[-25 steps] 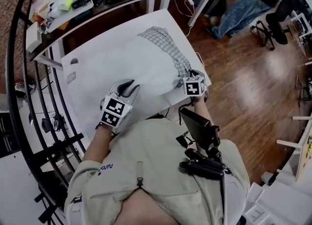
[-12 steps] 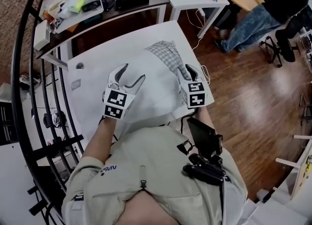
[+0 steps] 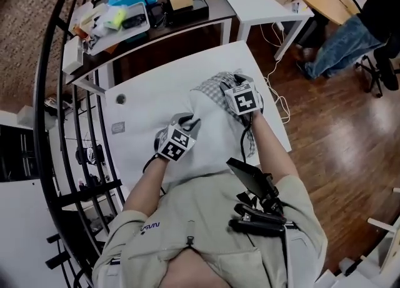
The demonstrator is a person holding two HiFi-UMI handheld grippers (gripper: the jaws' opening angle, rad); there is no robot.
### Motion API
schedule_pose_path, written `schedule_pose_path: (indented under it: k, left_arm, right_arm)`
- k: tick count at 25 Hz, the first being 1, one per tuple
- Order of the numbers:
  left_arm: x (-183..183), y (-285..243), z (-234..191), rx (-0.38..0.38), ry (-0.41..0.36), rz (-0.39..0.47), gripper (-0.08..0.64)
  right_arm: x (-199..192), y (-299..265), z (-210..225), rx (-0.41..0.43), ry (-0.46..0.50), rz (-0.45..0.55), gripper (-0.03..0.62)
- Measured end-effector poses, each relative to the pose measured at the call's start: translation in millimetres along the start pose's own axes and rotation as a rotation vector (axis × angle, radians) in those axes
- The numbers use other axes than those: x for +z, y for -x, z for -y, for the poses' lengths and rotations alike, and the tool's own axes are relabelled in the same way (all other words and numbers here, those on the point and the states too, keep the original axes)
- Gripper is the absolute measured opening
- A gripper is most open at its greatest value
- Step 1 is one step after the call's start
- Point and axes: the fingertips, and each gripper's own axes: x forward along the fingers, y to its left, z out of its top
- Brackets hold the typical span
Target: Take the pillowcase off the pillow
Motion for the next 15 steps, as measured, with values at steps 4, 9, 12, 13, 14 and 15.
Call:
schedule_pose_path:
  k: [4,9,12,13,14,15]
  left_arm:
    - [0.4,16.2,8.5,0.048,-0.049,0.054,0.051]
    - [28.0,67.0,5.6,0.091,-0.066,0.197,0.041]
    - [35.4,93.3,10.2,0.125,-0.048,0.287,0.04]
    - [35.7,103.0,9.7,0.139,-0.027,0.314,0.038]
    - [35.2,112.4,7.0,0.157,-0.006,0.336,0.037]
    - [33.7,120.0,2.3,0.178,0.013,0.35,0.037]
  right_arm:
    - [-20.7,-18.8,-14.5,0.029,0.024,-0.121,0.14]
    - [11.8,1.7,14.2,-0.142,0.109,-0.004,0.018]
    - [7.5,12.5,46.2,-0.244,0.034,0.016,0.017]
    - [2.3,17.3,61.0,-0.299,0.008,0.012,0.015]
    - [-3.2,22.6,77.2,-0.354,-0.018,0.007,0.015]
    - [-9.7,27.3,93.4,-0.397,-0.045,0.0,0.015]
